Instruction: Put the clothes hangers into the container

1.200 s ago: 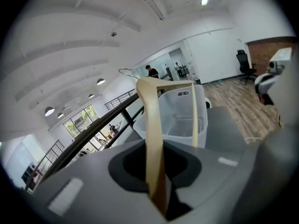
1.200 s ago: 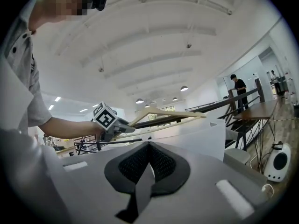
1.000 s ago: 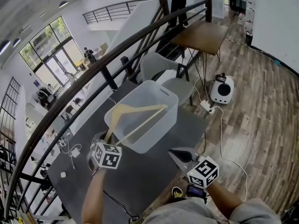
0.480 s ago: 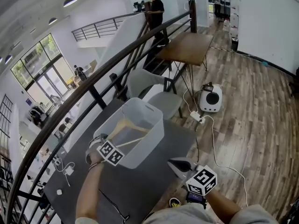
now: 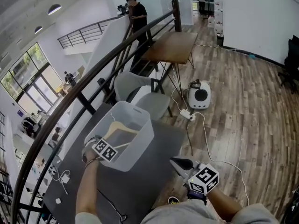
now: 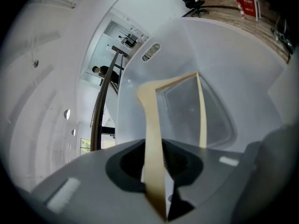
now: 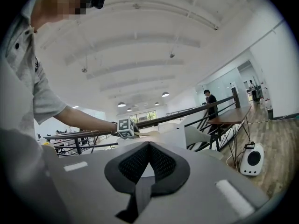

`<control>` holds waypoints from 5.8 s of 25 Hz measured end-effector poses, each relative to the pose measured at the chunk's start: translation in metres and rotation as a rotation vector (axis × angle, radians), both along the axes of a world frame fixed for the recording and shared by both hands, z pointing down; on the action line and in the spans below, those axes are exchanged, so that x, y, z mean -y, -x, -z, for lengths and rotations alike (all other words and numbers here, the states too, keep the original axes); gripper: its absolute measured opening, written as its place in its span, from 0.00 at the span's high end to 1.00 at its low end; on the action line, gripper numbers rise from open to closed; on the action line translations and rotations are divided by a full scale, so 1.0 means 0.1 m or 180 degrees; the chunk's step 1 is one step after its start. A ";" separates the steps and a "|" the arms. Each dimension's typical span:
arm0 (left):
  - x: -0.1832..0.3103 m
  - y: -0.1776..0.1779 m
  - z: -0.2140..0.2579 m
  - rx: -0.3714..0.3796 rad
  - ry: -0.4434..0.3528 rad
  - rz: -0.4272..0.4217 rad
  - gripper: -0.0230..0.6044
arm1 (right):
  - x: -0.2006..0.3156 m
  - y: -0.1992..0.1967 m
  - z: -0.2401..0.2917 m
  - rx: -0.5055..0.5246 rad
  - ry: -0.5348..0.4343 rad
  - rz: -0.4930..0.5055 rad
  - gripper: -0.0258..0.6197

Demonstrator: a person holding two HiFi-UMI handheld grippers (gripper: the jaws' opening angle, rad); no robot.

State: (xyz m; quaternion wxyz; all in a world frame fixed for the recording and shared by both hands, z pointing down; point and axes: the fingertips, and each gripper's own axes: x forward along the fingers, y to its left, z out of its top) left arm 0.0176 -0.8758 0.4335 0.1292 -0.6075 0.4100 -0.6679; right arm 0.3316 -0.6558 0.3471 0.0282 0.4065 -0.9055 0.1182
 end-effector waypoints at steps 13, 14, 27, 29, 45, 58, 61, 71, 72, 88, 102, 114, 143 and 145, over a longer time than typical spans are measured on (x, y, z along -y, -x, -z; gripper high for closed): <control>-0.37 0.19 0.63 -0.0883 -0.0495 0.0202 0.46 | 0.05 -0.18 0.12 -0.0101 -0.0161 -0.0090 0.96; -0.42 0.23 0.73 -0.0980 -0.0614 0.0249 0.46 | 0.05 -0.21 0.13 -0.0099 -0.0169 -0.0107 0.96; -1.89 -0.29 1.36 -0.3340 -0.1842 0.0358 0.85 | 0.06 -0.25 0.11 -0.0157 -0.0152 -0.0271 0.96; -2.06 -0.45 1.29 -0.3656 -0.1816 0.0438 0.91 | 0.07 -0.22 0.09 -0.0132 -0.0134 -0.0286 0.96; -2.77 -0.52 0.80 -0.3787 -0.1660 0.1010 0.95 | -0.17 0.40 0.08 -0.0107 -0.0005 0.0094 0.96; -4.43 0.98 0.88 -0.3240 -0.2599 0.2146 0.95 | -1.16 2.53 0.06 -0.0132 -0.0119 0.1848 0.96; -5.09 1.37 0.90 -0.3078 -0.2886 0.2499 0.94 | -1.64 3.17 0.09 -0.0062 -0.0156 0.2366 0.96; -8.28 1.96 0.66 -0.2144 -0.4036 0.4437 0.94 | -4.36 4.90 -0.04 0.0032 -0.0047 0.4652 0.96; -8.58 1.93 0.64 -0.2037 -0.4115 0.4603 0.94 | -4.65 4.96 -0.04 0.0034 -0.0027 0.4835 0.96; -12.23 0.74 -0.28 -0.0961 -0.4625 0.6818 0.90 | -8.57 4.62 -0.71 -0.0558 0.0045 0.6996 0.96; -13.91 1.38 -2.10 -0.1814 -0.4232 0.7676 0.71 | -9.86 4.99 -1.74 -0.1376 -0.0136 0.7108 0.96; -14.66 1.61 -4.40 -0.2419 -0.2828 0.8551 0.69 | -10.11 5.16 -2.65 -0.2015 0.0088 0.7006 0.96; -14.64 1.50 -4.80 -0.2832 -0.3039 0.8890 0.85 | -9.91 5.30 -2.46 -0.2189 0.0192 0.6508 0.96; -14.58 1.49 -4.64 -0.2861 -0.3278 0.8891 0.85 | -9.87 5.33 -2.35 -0.2079 0.0186 0.6472 0.96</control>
